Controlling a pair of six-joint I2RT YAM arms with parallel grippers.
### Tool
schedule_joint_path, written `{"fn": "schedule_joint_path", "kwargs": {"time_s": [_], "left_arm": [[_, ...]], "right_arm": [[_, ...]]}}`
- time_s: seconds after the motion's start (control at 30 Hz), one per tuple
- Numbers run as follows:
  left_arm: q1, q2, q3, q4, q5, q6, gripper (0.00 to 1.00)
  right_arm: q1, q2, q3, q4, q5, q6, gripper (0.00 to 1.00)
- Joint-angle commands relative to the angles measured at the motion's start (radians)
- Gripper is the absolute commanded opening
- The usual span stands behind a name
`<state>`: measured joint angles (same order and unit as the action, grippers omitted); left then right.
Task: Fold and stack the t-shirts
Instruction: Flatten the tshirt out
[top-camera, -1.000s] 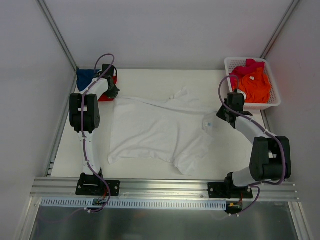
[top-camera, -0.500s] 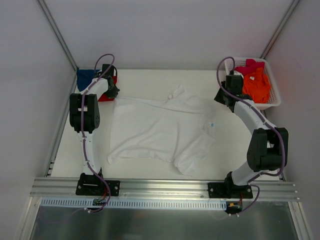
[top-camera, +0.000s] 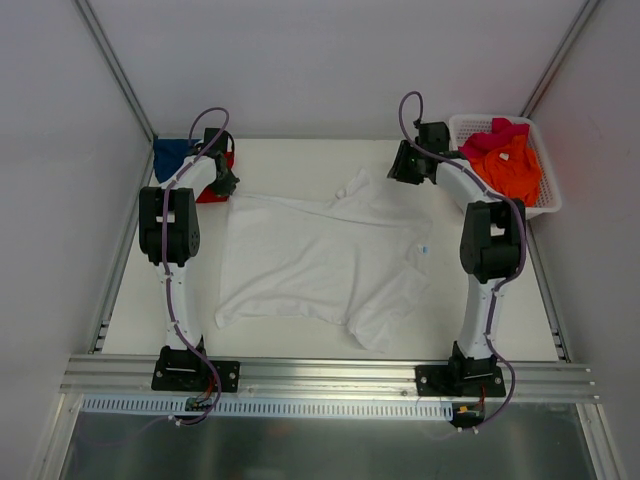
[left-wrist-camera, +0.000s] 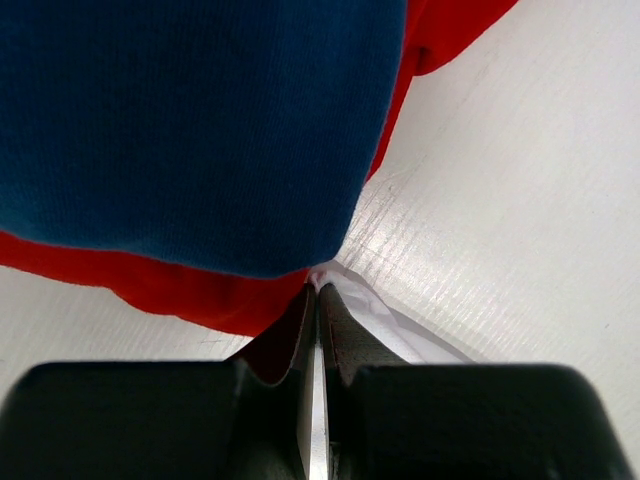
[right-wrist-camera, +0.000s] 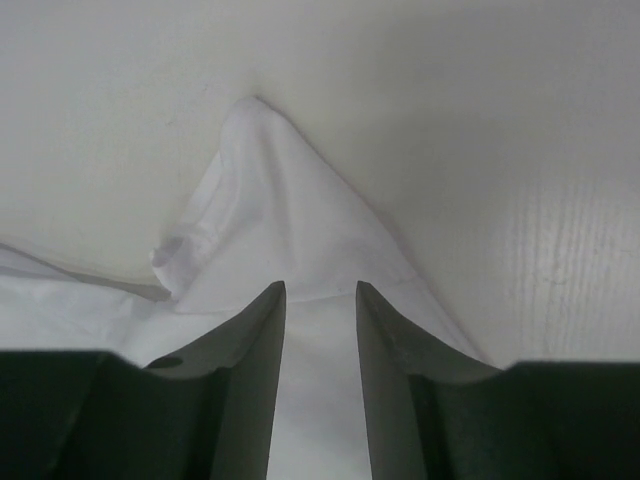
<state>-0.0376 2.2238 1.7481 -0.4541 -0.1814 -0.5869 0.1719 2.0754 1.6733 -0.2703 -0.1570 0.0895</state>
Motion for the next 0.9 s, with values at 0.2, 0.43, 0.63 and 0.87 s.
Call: {"fn": "schedule_joint_path", "kwargs": {"time_s": [0.2, 0.43, 0.63, 0.87], "left_arm": [[0.008, 0.008, 0.030, -0.012, 0.022, 0.012, 0.00], [0.008, 0.008, 0.031, -0.012, 0.022, 0.013, 0.00], [0.008, 0.010, 0.031, -0.012, 0.022, 0.012, 0.00], [0.008, 0.010, 0.031, -0.012, 0.020, 0.012, 0.00]], "right_arm": [[0.006, 0.198, 0.321, -0.087, -0.179, -0.037, 0.44], [0.028, 0.314, 0.503, -0.176, -0.130, -0.129, 0.46], [0.078, 0.344, 0.526, -0.210, 0.007, -0.249, 0.47], [0.139, 0.359, 0.517, -0.213, 0.125, -0.347, 0.47]]}}
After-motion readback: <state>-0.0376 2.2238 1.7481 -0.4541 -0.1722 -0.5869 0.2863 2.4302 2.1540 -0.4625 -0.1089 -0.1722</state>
